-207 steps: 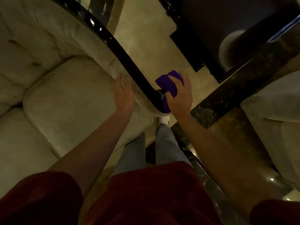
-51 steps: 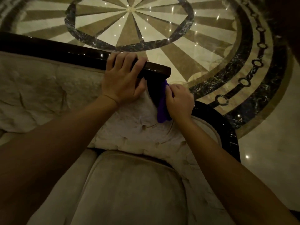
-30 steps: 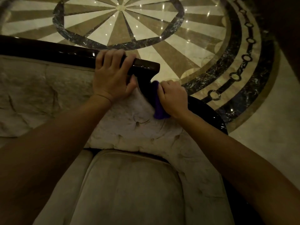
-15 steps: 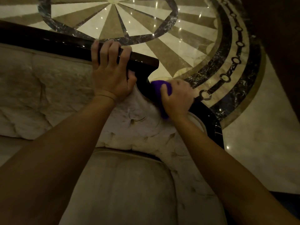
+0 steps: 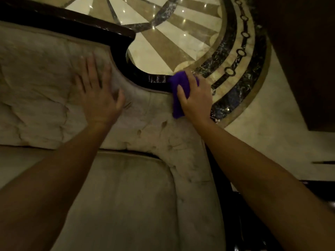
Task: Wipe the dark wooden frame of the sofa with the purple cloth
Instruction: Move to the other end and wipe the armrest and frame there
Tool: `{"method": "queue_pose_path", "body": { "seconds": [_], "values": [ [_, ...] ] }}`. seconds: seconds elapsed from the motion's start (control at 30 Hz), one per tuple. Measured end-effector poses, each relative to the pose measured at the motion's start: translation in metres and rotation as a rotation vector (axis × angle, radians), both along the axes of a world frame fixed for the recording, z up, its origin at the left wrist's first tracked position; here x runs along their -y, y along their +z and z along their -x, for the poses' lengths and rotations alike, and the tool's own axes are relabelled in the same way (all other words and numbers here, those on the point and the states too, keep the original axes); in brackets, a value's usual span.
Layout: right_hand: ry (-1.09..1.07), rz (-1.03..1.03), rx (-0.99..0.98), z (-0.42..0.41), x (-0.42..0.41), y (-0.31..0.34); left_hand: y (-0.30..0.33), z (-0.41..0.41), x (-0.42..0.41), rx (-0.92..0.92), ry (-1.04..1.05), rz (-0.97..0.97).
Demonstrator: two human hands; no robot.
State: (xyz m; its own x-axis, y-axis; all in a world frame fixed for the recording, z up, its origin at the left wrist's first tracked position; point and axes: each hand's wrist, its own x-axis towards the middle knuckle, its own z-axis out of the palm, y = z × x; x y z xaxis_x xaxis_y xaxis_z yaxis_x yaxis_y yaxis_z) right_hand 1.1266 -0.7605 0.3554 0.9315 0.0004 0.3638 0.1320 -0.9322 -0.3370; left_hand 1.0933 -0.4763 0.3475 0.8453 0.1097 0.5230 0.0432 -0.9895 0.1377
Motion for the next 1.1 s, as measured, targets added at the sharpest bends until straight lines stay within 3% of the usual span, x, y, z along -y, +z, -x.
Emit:
{"method": "queue_pose_path", "body": {
  "seconds": [0.2, 0.4, 0.5, 0.57, 0.67, 0.8, 0.87, 0.97, 1.1],
  "values": [
    [-0.256, -0.216, -0.264, 0.128, 0.069, -0.061, -0.015, 0.014, 0.035, -0.035, 0.141, 0.096],
    [-0.361, -0.049, -0.417, 0.253, 0.107, -0.085, -0.016, 0.033, 0.037, -0.141, 0.061, 0.082],
    [-0.417, -0.004, -0.551, 0.284, 0.107, -0.073, -0.019, 0.055, 0.054, -0.200, 0.063, 0.235],
    [-0.427, 0.038, -0.645, 0.304, 0.111, -0.058, -0.029, 0.086, 0.077, -0.370, -0.023, 0.328],
    [-0.438, 0.119, -0.785, 0.329, 0.117, -0.037, -0.049, 0.159, 0.115, -0.774, -0.178, 0.353],
    [-0.427, 0.184, -0.901, 0.358, 0.117, -0.018, -0.052, 0.253, 0.151, -0.975, -0.228, 0.378],
    [-0.370, 0.183, -1.054, 0.359, 0.128, 0.003, -0.036, 0.278, 0.163, -1.060, -0.266, 0.493],
    [-0.309, -0.121, -1.312, 0.363, 0.150, 0.050, -0.003, 0.295, 0.177, -1.142, -0.277, 0.847],
    [-0.170, -0.664, -1.145, 0.390, 0.133, 0.101, 0.050, 0.331, 0.173, -1.179, -0.276, 1.321]
  ]
}}
